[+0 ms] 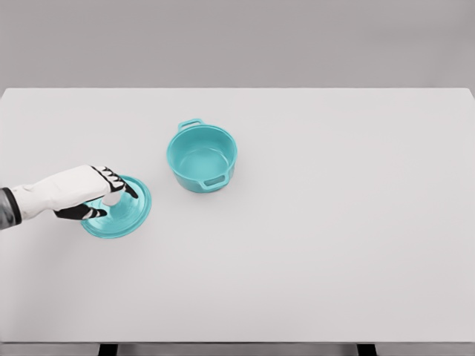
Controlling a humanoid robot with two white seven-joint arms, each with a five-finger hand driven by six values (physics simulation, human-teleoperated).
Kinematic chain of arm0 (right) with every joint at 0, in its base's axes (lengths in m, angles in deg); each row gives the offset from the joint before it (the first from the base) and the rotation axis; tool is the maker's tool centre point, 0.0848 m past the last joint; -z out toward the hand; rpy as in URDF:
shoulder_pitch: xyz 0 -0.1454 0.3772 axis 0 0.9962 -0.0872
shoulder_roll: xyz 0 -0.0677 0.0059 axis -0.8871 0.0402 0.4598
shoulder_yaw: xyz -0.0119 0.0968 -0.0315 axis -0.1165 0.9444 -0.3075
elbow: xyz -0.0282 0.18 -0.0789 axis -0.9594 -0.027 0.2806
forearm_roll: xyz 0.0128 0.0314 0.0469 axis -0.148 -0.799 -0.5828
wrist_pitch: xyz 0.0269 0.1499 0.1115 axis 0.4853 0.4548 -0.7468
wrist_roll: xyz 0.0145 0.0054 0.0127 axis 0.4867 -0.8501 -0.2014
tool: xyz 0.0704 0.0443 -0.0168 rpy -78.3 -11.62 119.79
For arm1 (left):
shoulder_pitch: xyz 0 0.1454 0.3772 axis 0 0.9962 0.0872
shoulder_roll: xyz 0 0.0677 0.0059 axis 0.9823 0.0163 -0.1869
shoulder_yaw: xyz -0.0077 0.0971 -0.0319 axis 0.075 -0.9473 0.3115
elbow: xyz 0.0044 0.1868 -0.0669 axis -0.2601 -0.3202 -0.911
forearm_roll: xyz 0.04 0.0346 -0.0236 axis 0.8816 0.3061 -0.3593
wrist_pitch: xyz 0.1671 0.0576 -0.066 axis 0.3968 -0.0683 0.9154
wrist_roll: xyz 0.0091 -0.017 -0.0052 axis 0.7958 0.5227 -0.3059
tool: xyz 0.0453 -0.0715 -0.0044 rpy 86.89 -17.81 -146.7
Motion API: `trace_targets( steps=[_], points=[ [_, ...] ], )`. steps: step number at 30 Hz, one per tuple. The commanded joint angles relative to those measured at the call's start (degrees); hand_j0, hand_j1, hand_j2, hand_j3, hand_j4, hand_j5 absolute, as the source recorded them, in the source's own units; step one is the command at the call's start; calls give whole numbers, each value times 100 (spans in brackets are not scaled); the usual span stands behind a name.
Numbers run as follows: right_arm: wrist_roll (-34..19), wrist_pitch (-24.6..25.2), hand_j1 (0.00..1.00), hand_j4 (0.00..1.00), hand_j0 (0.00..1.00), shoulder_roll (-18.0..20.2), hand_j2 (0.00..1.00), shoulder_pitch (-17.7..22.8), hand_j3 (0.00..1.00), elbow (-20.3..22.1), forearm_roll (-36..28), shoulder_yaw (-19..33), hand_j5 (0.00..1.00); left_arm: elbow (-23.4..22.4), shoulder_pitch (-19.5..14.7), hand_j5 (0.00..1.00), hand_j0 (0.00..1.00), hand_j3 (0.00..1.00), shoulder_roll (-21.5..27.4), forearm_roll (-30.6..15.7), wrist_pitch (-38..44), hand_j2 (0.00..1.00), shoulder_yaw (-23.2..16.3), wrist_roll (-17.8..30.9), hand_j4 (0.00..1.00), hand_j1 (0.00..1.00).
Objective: Cover the pot with left arm
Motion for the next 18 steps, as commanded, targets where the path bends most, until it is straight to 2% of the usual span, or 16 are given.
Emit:
trace_targets(
  steps=[1,18],
  points=[
    [-1,0,100,100,100,0,100,0,100,-4,0,0,100,-37,0,74,74,74,-43,-30,14,74,-17,-2,74,74],
    [-1,0,100,100,100,0,100,0,100,-4,0,0,100,-284,-114,73,73,73,-43,-22,14,73,-17,-2,73,73]
  ],
)
